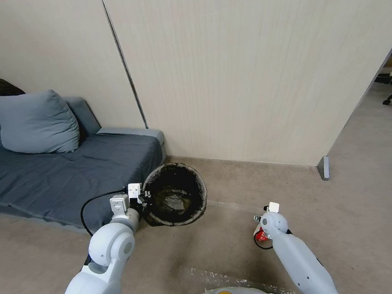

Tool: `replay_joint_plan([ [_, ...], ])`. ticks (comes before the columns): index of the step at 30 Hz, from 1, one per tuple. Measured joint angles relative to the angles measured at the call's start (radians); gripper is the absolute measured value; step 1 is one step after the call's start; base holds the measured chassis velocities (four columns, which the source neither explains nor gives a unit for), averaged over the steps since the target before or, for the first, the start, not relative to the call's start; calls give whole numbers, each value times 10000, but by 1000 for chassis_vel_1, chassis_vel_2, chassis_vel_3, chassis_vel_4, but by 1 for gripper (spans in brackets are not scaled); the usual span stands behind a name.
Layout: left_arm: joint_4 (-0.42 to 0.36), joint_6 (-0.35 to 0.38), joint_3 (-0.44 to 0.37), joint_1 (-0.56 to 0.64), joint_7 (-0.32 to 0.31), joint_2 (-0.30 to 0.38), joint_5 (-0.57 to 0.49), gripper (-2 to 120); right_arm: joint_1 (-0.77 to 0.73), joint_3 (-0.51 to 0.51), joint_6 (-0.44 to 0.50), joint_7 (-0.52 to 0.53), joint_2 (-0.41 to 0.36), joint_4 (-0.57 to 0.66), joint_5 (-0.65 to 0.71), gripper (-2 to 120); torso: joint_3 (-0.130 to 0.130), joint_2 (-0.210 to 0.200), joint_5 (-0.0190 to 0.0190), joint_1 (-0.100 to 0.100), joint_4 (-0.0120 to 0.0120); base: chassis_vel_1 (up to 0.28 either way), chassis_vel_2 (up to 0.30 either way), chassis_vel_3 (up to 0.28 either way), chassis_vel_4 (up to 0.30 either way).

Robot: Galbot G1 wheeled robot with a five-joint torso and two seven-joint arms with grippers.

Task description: Pick up the trash bin, then pick up the garbage from the floor and place it into the trash bin.

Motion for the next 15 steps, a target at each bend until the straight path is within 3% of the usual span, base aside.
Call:
replay_joint_plan([
  [8, 5, 0, -15, 11, 37, -4, 44, 0, 56, 13, 79, -274, 130, -511, -315, 100, 0, 0, 0, 0, 1, 0, 0, 0, 0],
  [15, 60, 0, -15, -26, 50, -24, 51, 0, 76, 32, 221, -567, 206, -837, -528, 87, -2, 1, -5, 0, 2, 0, 0, 0, 0],
])
